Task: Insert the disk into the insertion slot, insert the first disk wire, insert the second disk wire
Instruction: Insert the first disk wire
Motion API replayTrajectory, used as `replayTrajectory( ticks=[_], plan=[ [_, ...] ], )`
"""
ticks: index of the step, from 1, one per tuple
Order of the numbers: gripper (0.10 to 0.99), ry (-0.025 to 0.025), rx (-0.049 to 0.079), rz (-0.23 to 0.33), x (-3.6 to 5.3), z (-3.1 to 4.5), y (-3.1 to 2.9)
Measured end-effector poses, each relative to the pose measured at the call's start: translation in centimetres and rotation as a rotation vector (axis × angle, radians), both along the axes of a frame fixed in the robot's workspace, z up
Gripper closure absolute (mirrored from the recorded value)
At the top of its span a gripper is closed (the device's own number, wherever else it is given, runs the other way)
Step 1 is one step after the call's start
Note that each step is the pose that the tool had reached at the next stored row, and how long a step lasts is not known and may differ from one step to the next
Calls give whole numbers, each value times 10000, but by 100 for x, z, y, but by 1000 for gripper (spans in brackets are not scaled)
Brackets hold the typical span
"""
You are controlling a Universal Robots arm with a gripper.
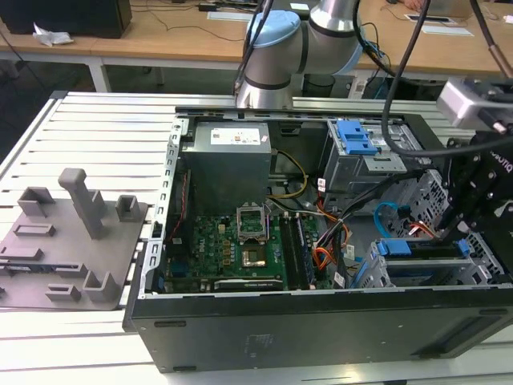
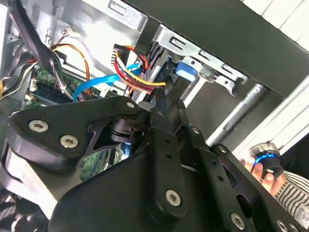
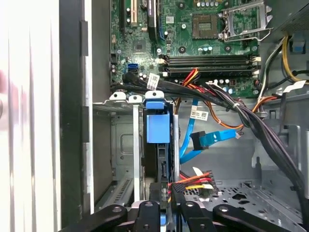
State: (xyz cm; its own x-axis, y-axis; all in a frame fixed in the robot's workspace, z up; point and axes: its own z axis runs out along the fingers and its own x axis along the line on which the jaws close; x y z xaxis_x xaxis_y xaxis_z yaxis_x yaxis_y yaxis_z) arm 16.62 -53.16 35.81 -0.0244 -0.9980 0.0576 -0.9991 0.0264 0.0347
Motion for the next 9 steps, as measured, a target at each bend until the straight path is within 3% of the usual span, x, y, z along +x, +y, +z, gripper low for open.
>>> replayTrajectory(
  ticks=[3,9],
  plan=[
    [847,0,1,1,0,103,0],
    [847,0,2,0,0,111,0]
  ],
)
